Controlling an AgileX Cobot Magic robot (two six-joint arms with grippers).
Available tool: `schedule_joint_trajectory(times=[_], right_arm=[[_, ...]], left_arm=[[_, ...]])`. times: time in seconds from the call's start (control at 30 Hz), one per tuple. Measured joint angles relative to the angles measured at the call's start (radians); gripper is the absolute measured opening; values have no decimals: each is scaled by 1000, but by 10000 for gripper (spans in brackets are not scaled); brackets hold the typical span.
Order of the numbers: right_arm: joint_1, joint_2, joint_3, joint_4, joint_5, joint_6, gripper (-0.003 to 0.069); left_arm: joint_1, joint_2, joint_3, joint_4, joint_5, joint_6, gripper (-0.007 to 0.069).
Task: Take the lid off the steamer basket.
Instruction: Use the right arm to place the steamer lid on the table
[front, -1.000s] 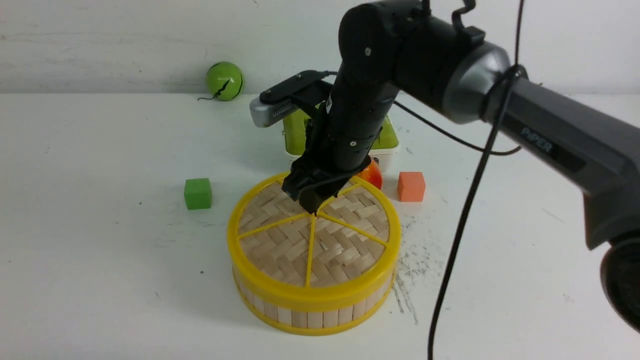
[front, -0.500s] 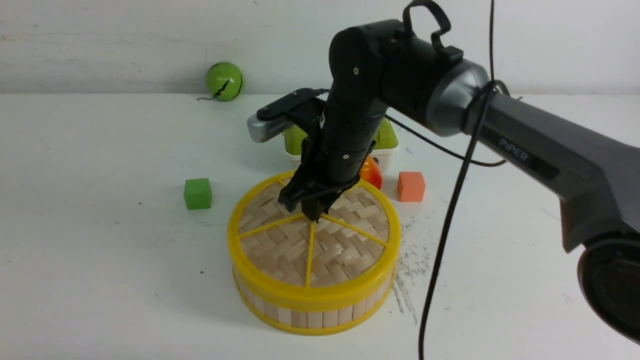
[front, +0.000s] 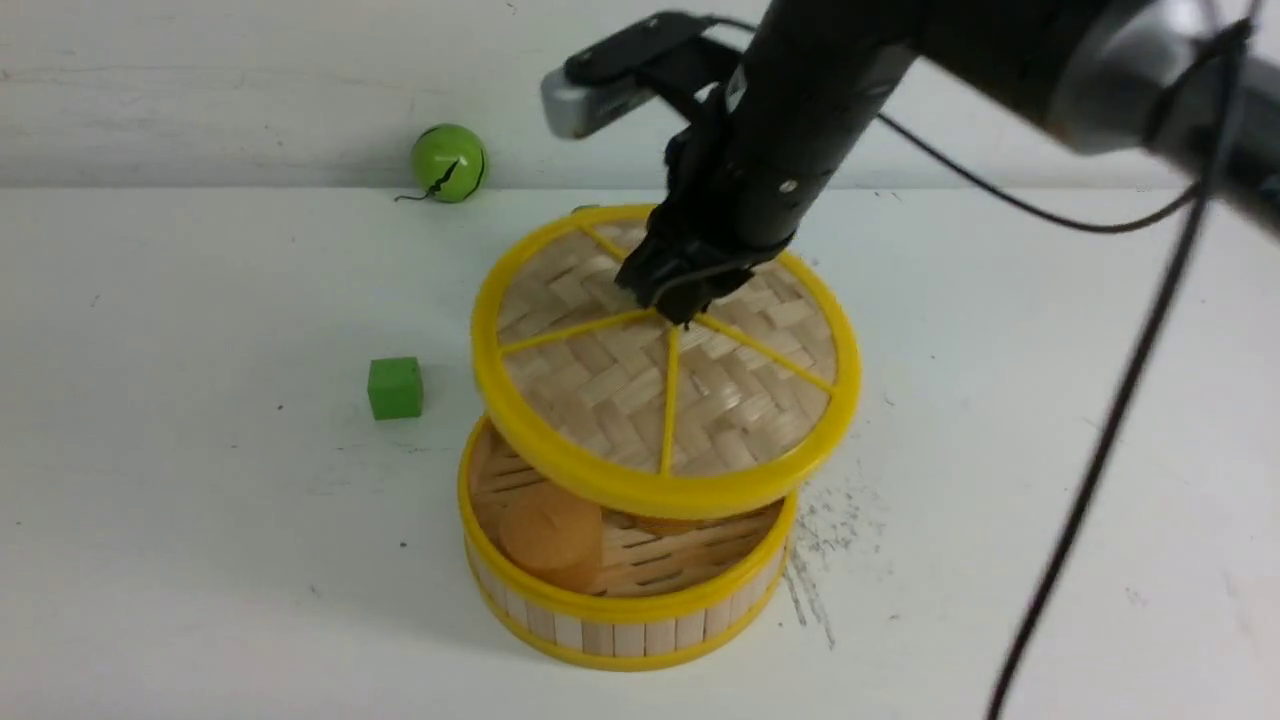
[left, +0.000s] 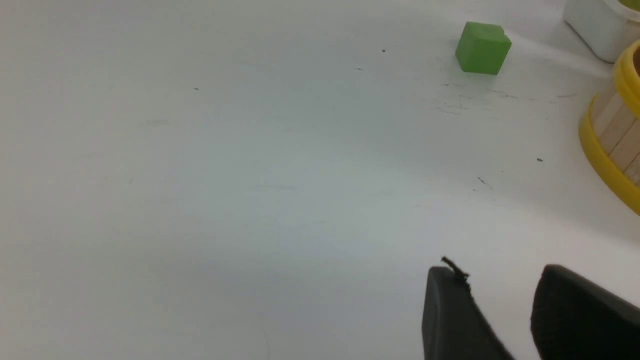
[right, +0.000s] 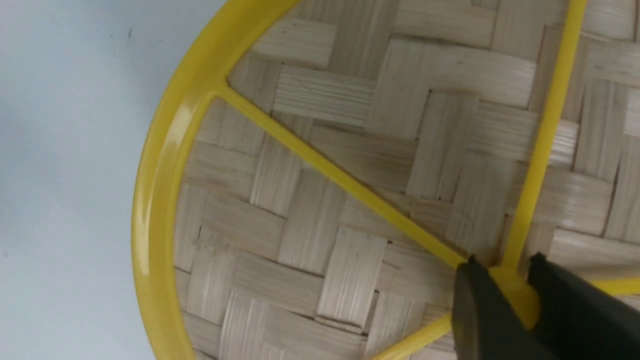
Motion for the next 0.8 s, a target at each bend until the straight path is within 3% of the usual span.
schedule_joint_trajectory(times=[0.13,0.3,0.4,0.5,0.8], right_arm=[[-73,-118,135,0,0,-1,106],[-284,-267,437,5,-26,2,106],[-433,-317,607,23,-121,15,106],[-507,-321,732,52,-215,15,106],[-527,-240,900,79,-486,-20,106]], left_arm=[[0,0,0,0,0,0,240],[0,0,0,0,0,0,240],[0,0,0,0,0,0,240],[0,0,0,0,0,0,240],[0,0,0,0,0,0,240]])
